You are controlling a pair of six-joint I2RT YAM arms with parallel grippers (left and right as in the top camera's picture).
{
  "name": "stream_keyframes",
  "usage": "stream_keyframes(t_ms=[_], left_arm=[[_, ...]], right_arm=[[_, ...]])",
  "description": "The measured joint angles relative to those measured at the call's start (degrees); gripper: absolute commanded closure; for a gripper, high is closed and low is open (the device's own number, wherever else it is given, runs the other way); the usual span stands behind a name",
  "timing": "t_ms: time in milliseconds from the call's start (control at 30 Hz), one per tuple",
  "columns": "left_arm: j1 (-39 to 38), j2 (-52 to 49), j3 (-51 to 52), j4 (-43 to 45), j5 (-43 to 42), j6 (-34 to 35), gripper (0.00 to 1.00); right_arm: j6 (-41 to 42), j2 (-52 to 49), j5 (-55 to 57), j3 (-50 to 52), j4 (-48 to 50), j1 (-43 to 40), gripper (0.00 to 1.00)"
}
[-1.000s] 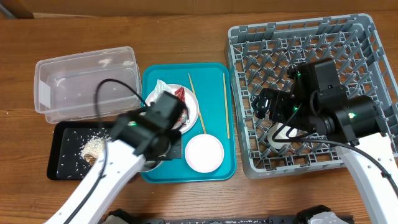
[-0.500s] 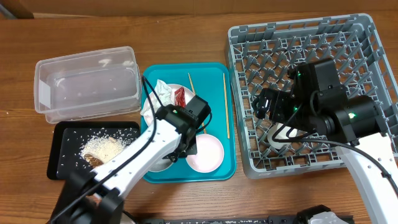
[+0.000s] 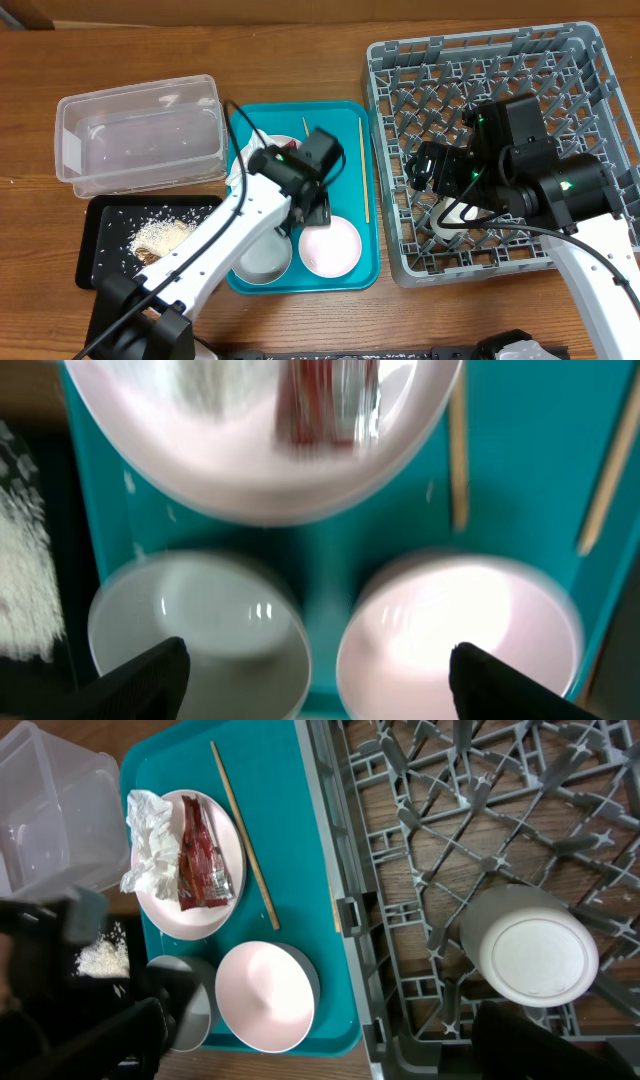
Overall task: Sort waste into correct bins and load items into the dishwasher
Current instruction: 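Set the emptied bowl back on the teal tray with the left gripper, then pick the red wrapper off the pink plate and drop it in the clear container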
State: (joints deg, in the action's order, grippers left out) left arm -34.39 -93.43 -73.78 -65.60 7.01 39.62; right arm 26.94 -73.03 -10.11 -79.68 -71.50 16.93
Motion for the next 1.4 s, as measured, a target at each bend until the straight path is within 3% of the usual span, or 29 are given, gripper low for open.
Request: stream_keyframes(t_ms=[200, 400, 467, 500, 600, 767, 1033, 1167, 1367, 1400], left_arm=[[5.5, -0.4, -0.6, 13.6, 5.3, -5.9, 0.25], [7.3, -7.5, -0.6, 19.8, 4.1, -10.5, 0.48], [7.1, -10.7, -0.5, 20.4, 3.5, -11.4, 0.60], [7.1, -12.2, -0.5, 20.5, 3.2, -11.4, 0.72], [7.1, -15.3, -0.1, 20.0, 2.1, -12.5, 0.96], [7.1, -16.0, -1.6, 13.1, 0.5, -12.8, 0.96], [10.4, -13.3, -21.0, -5.2, 3.2, -12.8, 0.96], [17.0, -9.4, -24.9, -7.1, 9.9, -12.5, 0.96], [30.2, -10.6, -25.1, -7.0, 12.1, -8.5, 0.96], [32.7, -11.6, -25.1, -6.3, 11.3, -7.8, 0.62]], right_arm=[[0.0, 0.0, 0.0, 0.0, 0.0, 0.0, 0.00], [0.0, 0.0, 0.0, 0.0, 0.0, 0.0, 0.00], [0.0, 0.0, 0.0, 0.0, 0.0, 0.0, 0.00], [0.0, 0.0, 0.0, 0.0, -0.1, 0.0, 0.00], [0.0, 0.0, 0.0, 0.0, -0.1, 0.0, 0.00], [0.0, 0.0, 0.0, 0.0, 0.0, 0.0, 0.00], [0.0, 0.0, 0.0, 0.0, -0.1, 0.0, 0.00], [0.0, 0.0, 0.0, 0.0, -0.1, 0.0, 0.00], [0.0, 0.0, 0.0, 0.0, -0.1, 0.0, 0.00], [0.0, 0.0, 0.0, 0.0, -0.1, 0.0, 0.00]])
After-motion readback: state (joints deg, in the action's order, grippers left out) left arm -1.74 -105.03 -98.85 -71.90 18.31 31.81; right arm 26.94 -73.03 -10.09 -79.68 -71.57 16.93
